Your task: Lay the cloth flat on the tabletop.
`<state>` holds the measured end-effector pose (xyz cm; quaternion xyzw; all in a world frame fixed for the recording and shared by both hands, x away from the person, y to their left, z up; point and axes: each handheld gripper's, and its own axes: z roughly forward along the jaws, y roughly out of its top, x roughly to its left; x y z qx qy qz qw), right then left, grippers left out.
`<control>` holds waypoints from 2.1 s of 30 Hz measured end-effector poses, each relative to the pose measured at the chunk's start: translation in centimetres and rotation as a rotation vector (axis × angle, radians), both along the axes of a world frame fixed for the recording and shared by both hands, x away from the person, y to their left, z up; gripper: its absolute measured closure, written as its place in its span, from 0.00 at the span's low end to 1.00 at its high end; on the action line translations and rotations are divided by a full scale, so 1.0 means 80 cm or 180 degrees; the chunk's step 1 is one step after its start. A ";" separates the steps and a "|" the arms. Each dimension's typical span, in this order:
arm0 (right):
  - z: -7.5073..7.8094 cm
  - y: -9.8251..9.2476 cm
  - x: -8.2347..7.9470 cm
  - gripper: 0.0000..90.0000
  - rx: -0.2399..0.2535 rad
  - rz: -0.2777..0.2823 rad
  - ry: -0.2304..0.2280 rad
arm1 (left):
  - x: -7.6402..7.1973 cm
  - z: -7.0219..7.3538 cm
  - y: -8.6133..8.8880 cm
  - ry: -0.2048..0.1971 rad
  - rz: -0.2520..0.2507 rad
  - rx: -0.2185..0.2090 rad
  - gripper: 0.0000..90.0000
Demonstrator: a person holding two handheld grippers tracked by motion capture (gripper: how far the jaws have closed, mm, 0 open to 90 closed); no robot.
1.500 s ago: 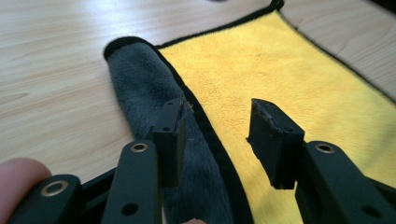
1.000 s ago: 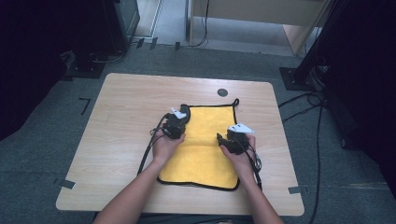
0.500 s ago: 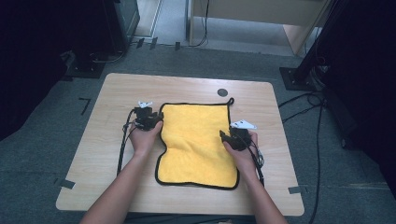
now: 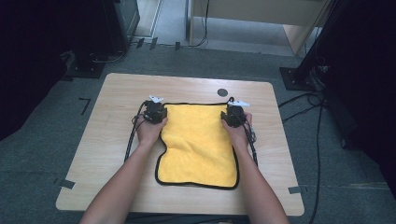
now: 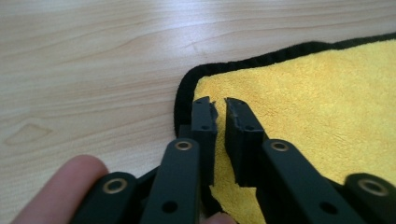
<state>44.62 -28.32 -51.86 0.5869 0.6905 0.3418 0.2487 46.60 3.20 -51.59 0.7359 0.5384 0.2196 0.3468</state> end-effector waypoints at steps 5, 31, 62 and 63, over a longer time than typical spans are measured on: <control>0.000 0.007 0.012 0.85 -0.0188 0.0058 -0.0039 | 0.009 0.000 -0.005 -0.0108 -0.0141 0.0310 1.00; -0.001 -0.008 0.004 0.82 -0.0169 0.0135 -0.0064 | 0.018 0.000 -0.008 -0.0079 -0.0148 0.0211 0.82; 0.030 0.105 -0.172 0.69 0.0141 0.1295 -0.0368 | 0.029 0.003 0.003 -0.0132 -0.0154 0.0052 0.59; 0.030 0.107 -0.177 0.68 0.0165 0.1333 -0.0357 | 0.028 0.005 0.005 -0.0130 -0.0147 0.0023 0.58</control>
